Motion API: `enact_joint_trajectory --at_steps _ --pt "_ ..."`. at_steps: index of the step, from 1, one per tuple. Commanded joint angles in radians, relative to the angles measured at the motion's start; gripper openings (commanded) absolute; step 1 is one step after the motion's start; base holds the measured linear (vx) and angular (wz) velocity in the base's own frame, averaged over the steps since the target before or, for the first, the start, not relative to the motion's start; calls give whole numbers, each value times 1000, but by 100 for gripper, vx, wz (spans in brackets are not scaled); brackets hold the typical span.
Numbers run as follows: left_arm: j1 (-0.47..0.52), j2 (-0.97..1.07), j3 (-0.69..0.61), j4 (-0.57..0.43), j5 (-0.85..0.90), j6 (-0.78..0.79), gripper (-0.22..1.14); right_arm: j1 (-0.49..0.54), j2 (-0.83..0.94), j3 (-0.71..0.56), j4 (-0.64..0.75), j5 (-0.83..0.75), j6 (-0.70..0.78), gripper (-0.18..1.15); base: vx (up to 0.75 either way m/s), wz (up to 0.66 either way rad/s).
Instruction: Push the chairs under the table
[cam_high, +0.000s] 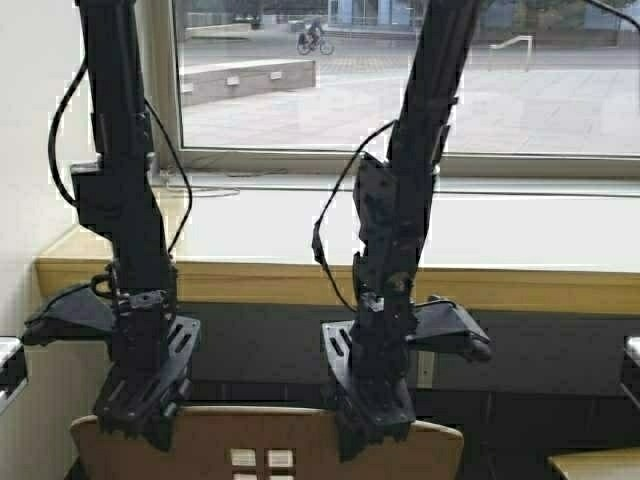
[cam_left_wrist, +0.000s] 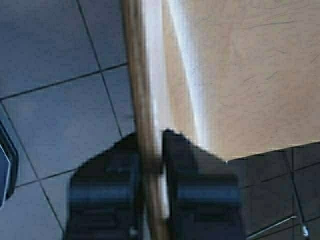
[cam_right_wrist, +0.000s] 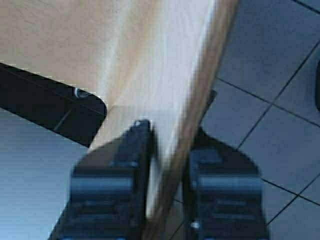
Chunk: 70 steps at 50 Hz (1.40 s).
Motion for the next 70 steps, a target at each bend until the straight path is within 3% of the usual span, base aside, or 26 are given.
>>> enact_joint_trajectory --at_steps 1,18,70 --pt "-3 -21 -52 8 0 18 3 -25 -25 -29 -17 -3 -35 5 0 0" --pt "29 -9 -141 11 11 44 5 -81 -9 -44 -83 8 -37 6 3 0" --pt "57 -9 -187 29 35 46 5 -121 54 -81 -161 61 -38 6 19 -2"
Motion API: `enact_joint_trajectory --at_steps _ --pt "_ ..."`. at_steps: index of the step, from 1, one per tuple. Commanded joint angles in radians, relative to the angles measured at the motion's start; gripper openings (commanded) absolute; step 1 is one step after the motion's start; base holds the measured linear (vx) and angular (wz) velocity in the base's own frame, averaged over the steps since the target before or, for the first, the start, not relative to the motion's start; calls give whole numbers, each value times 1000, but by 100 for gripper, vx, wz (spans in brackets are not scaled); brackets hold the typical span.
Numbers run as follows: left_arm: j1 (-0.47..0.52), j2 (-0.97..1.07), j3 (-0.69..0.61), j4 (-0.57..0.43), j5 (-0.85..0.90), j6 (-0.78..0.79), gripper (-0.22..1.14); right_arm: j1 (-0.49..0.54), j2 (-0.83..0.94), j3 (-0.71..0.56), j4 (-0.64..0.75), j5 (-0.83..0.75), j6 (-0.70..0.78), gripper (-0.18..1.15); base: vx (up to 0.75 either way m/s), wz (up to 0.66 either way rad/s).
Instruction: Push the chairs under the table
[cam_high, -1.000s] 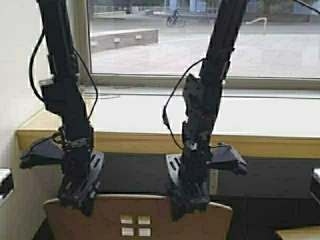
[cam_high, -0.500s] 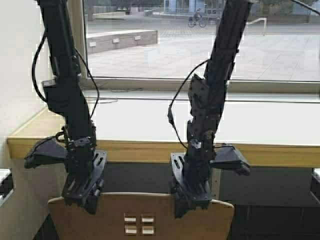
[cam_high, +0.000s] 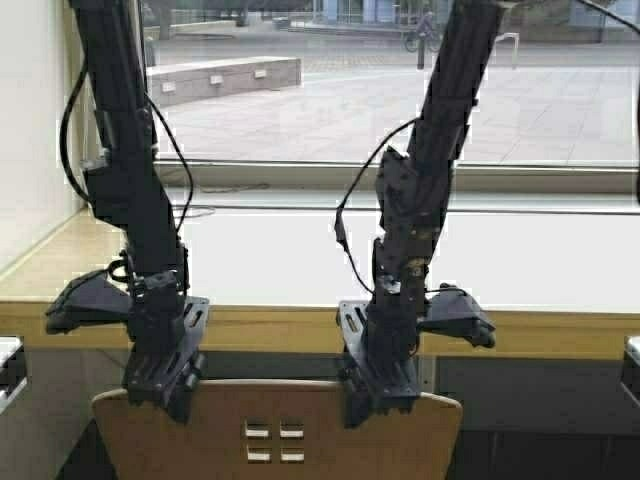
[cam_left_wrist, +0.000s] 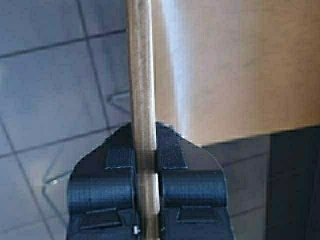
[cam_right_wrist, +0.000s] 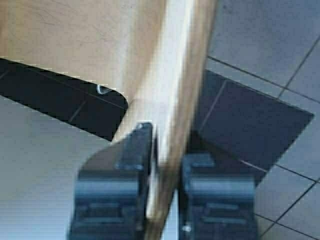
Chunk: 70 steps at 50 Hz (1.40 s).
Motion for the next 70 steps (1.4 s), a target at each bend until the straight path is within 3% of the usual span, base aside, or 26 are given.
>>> enact_joint_trajectory --at_steps 1,70 --pt "-2 -18 -60 26 -11 52 5 6 25 -18 -58 2 -46 6 25 10" --pt "12 61 -160 55 25 89 6 -55 69 -31 -160 9 -51 6 18 0"
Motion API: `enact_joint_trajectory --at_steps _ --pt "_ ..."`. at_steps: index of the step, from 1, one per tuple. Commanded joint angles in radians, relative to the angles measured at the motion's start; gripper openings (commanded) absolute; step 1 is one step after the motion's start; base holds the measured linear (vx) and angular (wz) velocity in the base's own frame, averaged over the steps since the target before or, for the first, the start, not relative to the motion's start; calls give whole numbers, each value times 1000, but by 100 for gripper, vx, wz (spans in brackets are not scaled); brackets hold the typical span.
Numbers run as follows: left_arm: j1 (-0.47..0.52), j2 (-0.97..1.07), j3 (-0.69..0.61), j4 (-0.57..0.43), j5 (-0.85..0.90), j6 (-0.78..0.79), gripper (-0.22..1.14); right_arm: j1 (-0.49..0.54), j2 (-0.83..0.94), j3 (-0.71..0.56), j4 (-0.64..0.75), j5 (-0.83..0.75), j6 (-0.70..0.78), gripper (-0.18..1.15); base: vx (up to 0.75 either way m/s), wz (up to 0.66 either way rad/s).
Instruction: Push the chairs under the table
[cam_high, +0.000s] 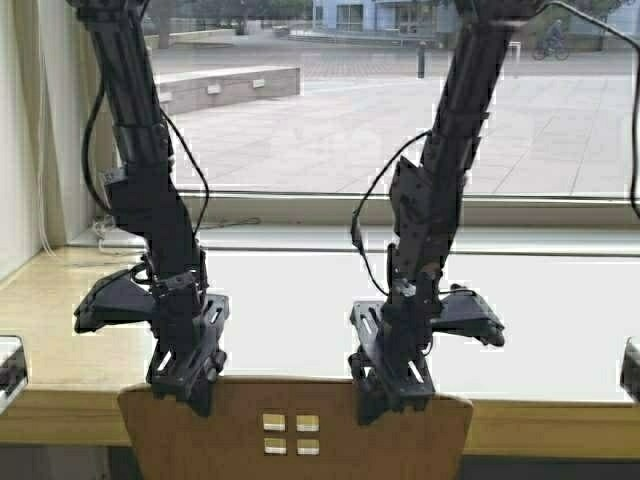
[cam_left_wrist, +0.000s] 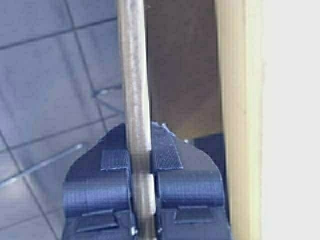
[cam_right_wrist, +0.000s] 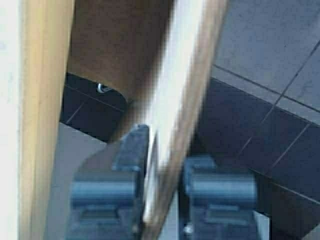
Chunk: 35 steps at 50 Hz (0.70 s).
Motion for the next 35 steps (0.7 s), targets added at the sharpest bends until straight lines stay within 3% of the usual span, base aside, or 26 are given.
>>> enact_joint_trajectory --at_steps 1,9,22,35 --pt "-2 -8 -41 23 5 80 6 14 17 20 -57 -5 -58 6 8 4" --pt "-6 -9 -32 28 6 97 19 12 26 9 -107 -2 -60 15 8 3" --pt "-6 -18 -11 25 17 100 73 3 15 11 -127 5 -57 78 1 0" --pt "-8 -95 43 20 28 100 75 -5 -83 89 -123 -31 -54 80 -1 0"
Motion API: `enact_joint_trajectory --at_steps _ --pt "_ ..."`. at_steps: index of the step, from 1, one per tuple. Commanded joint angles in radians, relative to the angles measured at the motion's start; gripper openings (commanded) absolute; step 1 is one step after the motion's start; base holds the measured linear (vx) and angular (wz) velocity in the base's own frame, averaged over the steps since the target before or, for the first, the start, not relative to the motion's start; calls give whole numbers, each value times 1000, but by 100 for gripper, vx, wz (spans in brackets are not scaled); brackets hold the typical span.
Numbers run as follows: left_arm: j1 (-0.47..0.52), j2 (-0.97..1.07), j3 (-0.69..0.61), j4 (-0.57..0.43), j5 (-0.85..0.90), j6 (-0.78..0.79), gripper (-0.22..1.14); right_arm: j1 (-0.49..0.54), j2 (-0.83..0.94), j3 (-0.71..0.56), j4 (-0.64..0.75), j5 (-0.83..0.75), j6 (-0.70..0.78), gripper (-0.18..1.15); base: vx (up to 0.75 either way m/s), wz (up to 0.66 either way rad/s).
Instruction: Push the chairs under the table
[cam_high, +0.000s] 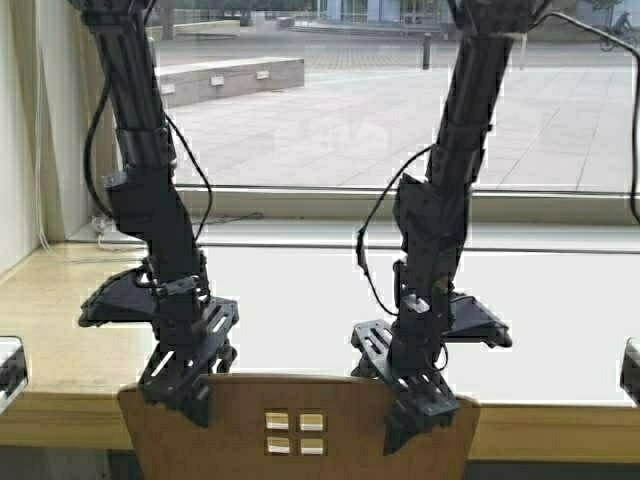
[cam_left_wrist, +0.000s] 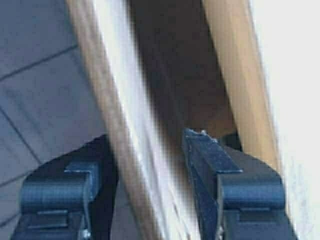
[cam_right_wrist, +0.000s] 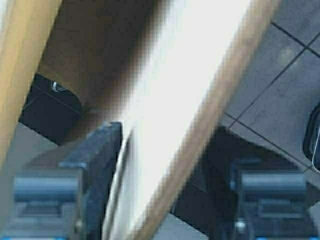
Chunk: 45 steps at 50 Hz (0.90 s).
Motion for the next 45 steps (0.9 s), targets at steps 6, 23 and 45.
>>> enact_joint_trajectory --at_steps 6,23,45 --pt "-5 -158 49 -2 0 5 75 2 -156 84 2 -38 -5 80 2 -1" --pt "-2 -476 169 37 -40 138 75 6 -445 186 -8 -121 -12 80 -1 0" --pt "-6 -847 489 127 -259 440 74 83 -696 302 -310 -230 -11 80 -2 1"
